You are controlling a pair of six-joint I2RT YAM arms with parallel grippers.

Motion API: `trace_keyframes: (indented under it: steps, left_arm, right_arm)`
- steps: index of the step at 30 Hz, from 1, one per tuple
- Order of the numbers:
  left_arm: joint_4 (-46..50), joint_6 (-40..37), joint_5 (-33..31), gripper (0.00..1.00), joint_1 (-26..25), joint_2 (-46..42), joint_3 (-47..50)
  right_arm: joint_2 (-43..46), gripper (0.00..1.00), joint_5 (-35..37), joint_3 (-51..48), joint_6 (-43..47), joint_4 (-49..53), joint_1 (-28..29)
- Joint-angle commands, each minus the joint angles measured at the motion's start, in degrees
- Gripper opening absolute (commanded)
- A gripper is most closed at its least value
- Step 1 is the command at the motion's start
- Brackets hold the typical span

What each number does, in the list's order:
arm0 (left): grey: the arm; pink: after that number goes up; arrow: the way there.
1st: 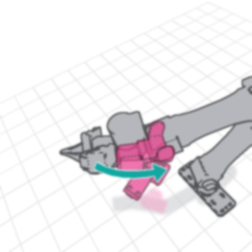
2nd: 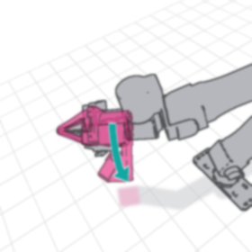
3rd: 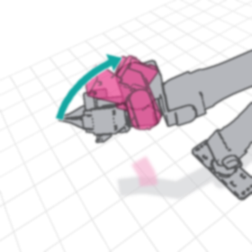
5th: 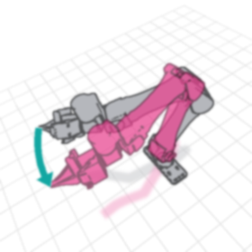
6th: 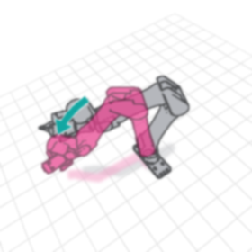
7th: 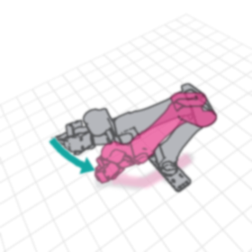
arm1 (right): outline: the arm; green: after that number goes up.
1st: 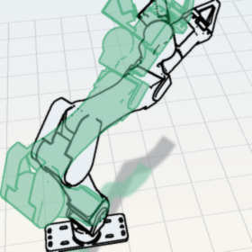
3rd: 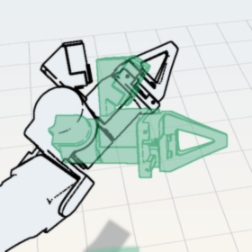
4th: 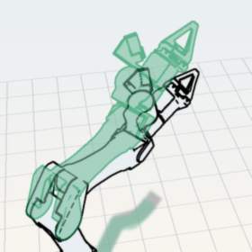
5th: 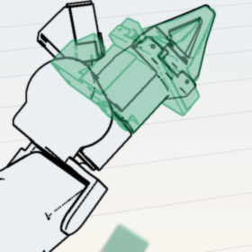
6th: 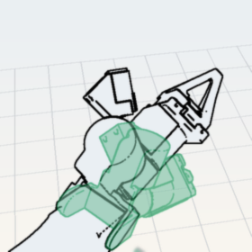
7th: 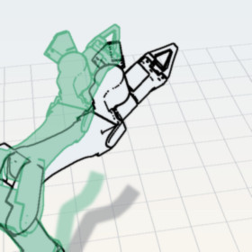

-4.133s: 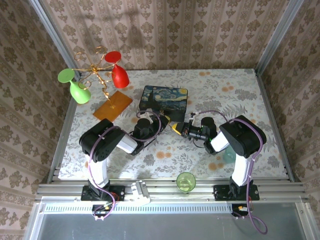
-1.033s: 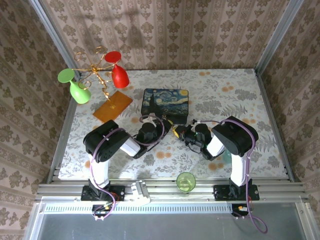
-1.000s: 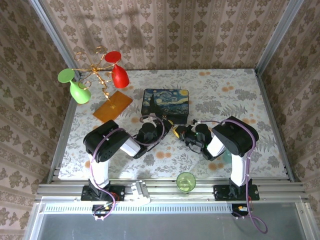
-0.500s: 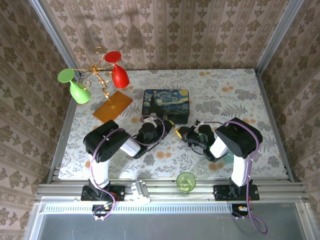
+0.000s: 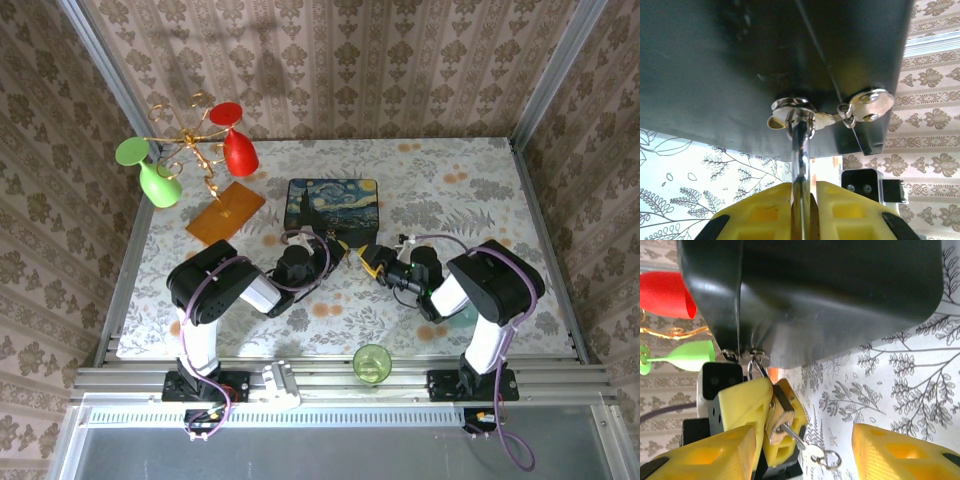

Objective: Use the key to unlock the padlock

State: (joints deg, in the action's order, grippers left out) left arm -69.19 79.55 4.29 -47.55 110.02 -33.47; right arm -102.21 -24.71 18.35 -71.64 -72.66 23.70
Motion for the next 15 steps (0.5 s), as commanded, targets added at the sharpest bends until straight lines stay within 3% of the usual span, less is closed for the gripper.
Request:
trace_keyframes:
  steps: [1, 5, 8, 12, 15]
  left_arm:
    - [-5.3, -0.2, 1.2, 0.0, 0.1, -0.5, -1.6]
    - [-5.3, -0.1, 1.2, 0.0, 0.0, -0.9, -1.6]
    - [-5.3, 0.1, 1.1, 0.0, 0.0, -1.3, -1.4]
    - [-5.4, 1.0, 1.0, 0.0, 0.0, -1.9, -1.3]
    - [-5.3, 1.6, 0.7, 0.0, 0.0, -3.1, -1.7]
  right_arm:
    - [4.2, 0.55, -0.7, 0.6, 11.0, 11.6, 1.5]
    - [6.9, 0.55, -1.7, 2.3, 16.2, 17.4, 3.9]
    - [6.3, 0.58, -3.1, 1.4, 13.8, 12.6, 3.4]
    - [-1.1, 0.6, -5.5, 0.6, 5.3, -2.3, 2.5]
    - [-1.9, 0.61, -5.2, 2.2, 2.8, -3.3, 3.8]
